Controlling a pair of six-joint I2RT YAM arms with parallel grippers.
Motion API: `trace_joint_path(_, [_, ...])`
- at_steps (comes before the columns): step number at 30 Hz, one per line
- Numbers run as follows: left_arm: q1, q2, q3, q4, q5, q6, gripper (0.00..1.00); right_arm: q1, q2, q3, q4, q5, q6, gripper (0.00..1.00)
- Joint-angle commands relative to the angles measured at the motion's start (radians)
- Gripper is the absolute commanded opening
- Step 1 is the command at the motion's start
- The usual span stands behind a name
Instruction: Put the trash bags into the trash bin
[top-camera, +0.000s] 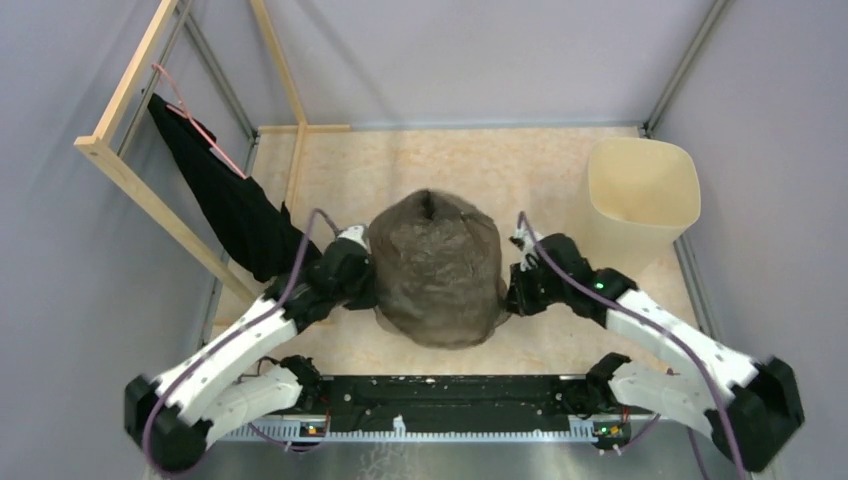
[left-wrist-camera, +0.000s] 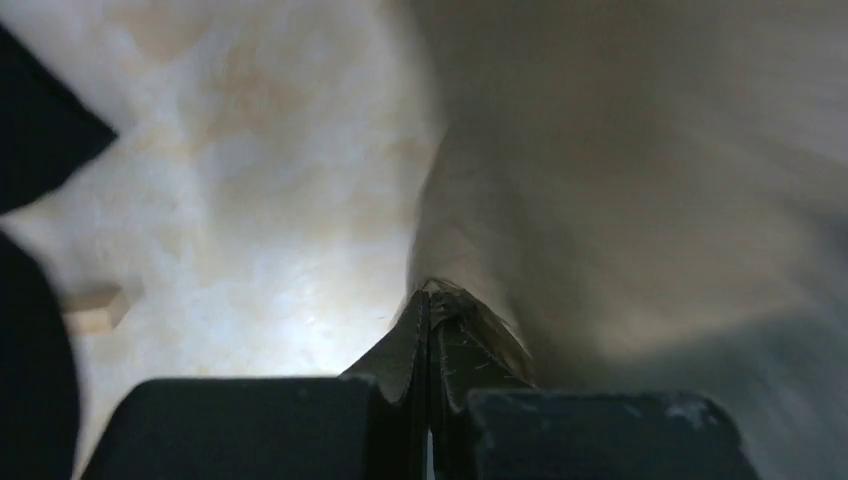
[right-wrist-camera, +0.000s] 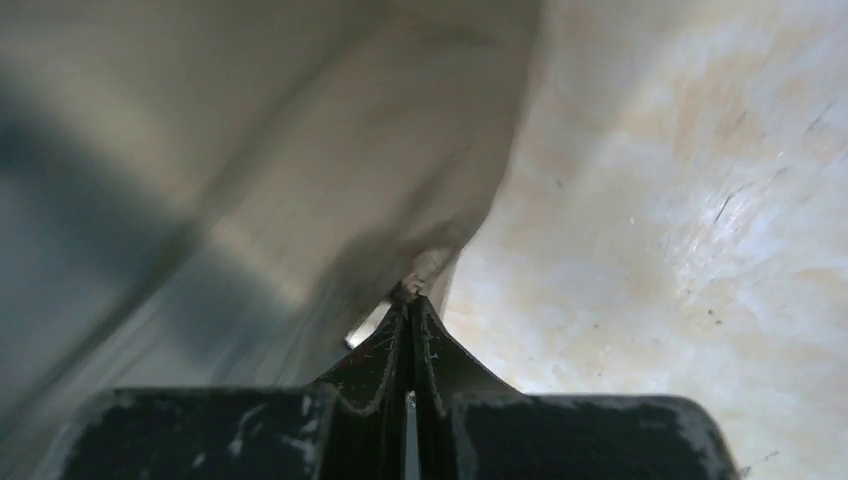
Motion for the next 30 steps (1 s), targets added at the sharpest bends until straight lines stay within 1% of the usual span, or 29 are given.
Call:
trace_joint_path(1, [0.0,-0.326,0.175,0.118,0.054,0.02,0.0,0.0,-0.327,0.247,0.018,-0.025,0.022,0.0])
trace_joint_path(3, [0.001,-0.313,0.301,0.149,0.027,0.052,0.0,-0.001,-0.314,0.391,0.014,0.008,-0.006,0.0])
trace_joint_path(7, [0.001,-0.159,0.589,0.115,0.025,0.121,0.0,0.0,-0.203,0.631,-0.005,0.08,-0.076,0.0])
trace_joint_path(9, [0.001,-0.126,0.642,0.122,0.056,0.138,0.0,0.001,-0.184,0.682,-0.007,0.079,-0.097,0.0])
trace_joint_path(10, [0.001,-0.131,0.635,0.128,0.058,0.138,0.0,0.0,-0.193,0.675,0.003,0.086,-0.101,0.0])
trace_joint_path(12, [0.001,-0.172,0.558,0.132,0.035,0.121,0.0,0.0,-0.239,0.592,0.034,0.121,-0.099,0.0])
trace_joint_path(13, [0.001,-0.201,0.492,0.133,0.014,0.103,0.0,0.0,-0.268,0.515,0.066,0.138,-0.099,0.0])
trace_joint_path(14, [0.001,-0.237,0.4,0.14,0.002,0.08,0.0,0.0,-0.298,0.424,0.107,0.157,-0.098,0.0])
trace_joint_path(16, [0.001,-0.31,0.198,0.173,0.004,0.044,0.0,-0.001,-0.347,0.182,0.201,0.178,-0.041,0.0])
trace_joint_path(17, [0.001,-0.343,0.097,0.174,-0.002,-0.002,0.0,-0.003,-0.353,0.085,0.232,0.156,-0.001,0.0])
trace_joint_path(19, [0.001,-0.391,-0.05,0.184,0.011,-0.067,0.0,-0.003,-0.344,-0.059,0.293,0.073,0.067,0.0])
trace_joint_path(21, [0.001,-0.417,-0.107,0.214,0.038,-0.093,0.0,-0.004,-0.341,-0.098,0.35,0.041,0.109,0.0])
trace_joint_path(22, [0.001,-0.415,-0.087,0.225,0.033,-0.095,0.0,-0.006,-0.339,-0.089,0.379,0.05,0.1,0.0])
trace_joint_path(24, [0.002,-0.365,0.031,0.239,-0.008,-0.073,0.0,-0.036,-0.293,0.002,0.441,0.061,0.031,0.0])
trace_joint_path(25, [0.002,-0.318,0.132,0.245,-0.022,-0.042,0.0,-0.066,-0.242,0.098,0.435,0.042,0.005,0.0])
trace_joint_path(26, [0.002,-0.229,0.245,0.243,-0.018,0.014,0.0,-0.115,-0.169,0.235,0.396,0.0,-0.013,0.0])
trace_joint_path(27, [0.002,-0.152,0.389,0.228,0.002,0.061,0.0,-0.139,-0.1,0.372,0.346,-0.052,-0.026,0.0])
trace_joint_path(28, [0.002,-0.085,0.532,0.203,0.037,0.099,0.0,-0.144,-0.044,0.519,0.29,-0.079,-0.052,0.0])
trace_joint_path(29, [0.002,-0.023,0.661,0.18,0.075,0.126,0.0,-0.145,-0.002,0.631,0.242,-0.106,-0.072,0.0])
trace_joint_path(30, [0.002,0.021,0.775,0.16,0.1,0.147,0.0,-0.145,0.019,0.71,0.232,-0.124,-0.079,0.0])
